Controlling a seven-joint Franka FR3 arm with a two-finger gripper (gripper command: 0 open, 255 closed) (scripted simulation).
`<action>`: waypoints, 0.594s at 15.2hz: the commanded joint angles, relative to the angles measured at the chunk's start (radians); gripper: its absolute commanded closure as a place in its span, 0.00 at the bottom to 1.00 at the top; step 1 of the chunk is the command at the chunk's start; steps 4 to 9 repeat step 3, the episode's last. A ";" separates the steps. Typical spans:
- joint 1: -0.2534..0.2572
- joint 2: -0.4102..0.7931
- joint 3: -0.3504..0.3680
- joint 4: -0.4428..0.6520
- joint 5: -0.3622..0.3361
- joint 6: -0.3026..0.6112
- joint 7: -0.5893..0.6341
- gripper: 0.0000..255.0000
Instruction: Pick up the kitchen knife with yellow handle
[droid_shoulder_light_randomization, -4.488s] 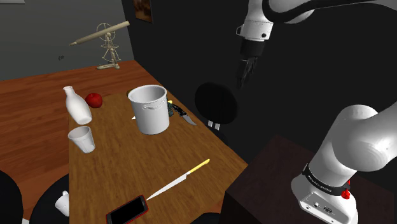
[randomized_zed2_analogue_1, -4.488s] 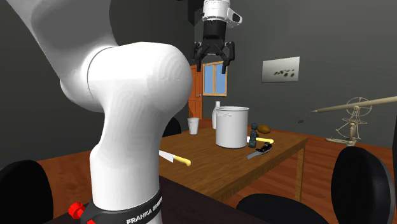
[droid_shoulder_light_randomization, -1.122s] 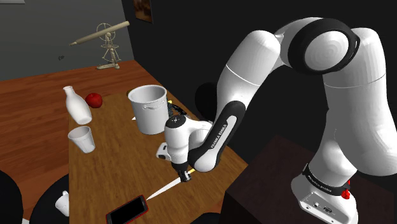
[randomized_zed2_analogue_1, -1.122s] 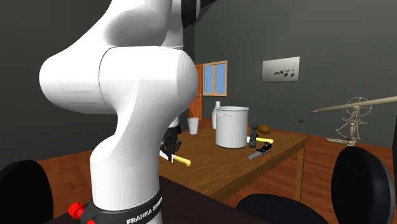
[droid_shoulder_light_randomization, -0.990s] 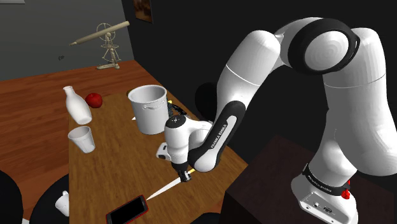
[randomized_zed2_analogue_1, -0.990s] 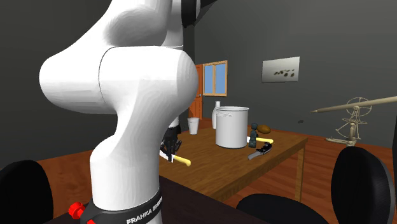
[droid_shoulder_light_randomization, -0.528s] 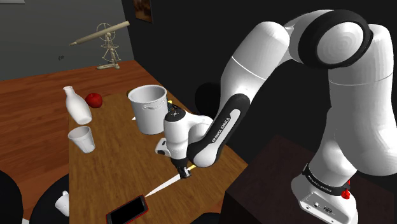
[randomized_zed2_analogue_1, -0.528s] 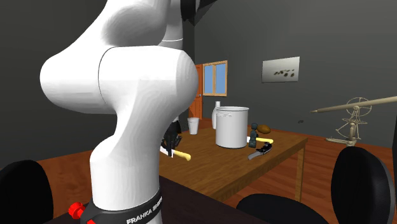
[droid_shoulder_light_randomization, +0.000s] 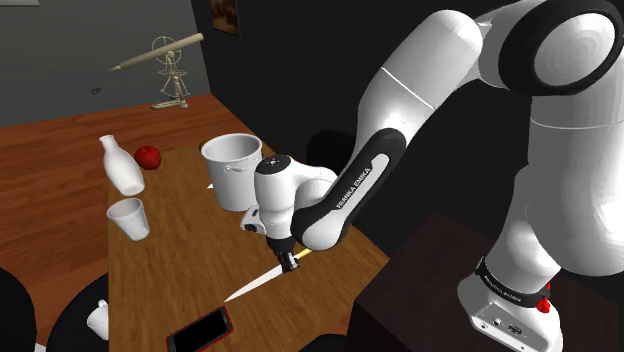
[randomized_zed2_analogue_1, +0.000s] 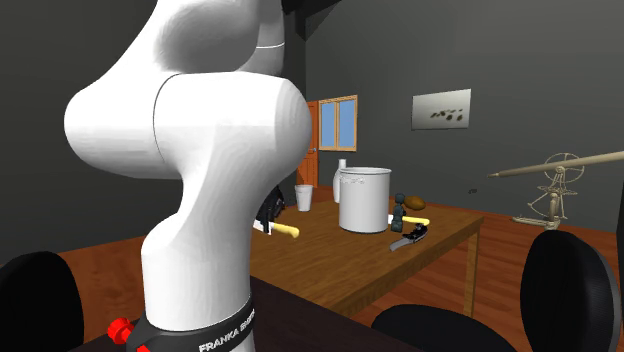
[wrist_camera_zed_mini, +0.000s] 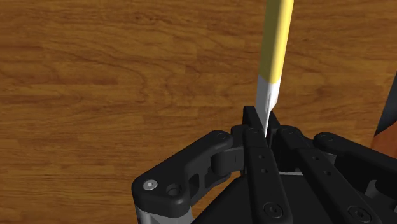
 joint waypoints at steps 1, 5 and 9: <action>-0.007 -0.024 0.006 -0.002 0.011 -0.023 -0.011 1.00; -0.007 -0.026 0.006 -0.002 0.011 -0.024 -0.011 1.00; -0.007 -0.026 0.006 -0.002 0.011 -0.024 -0.011 1.00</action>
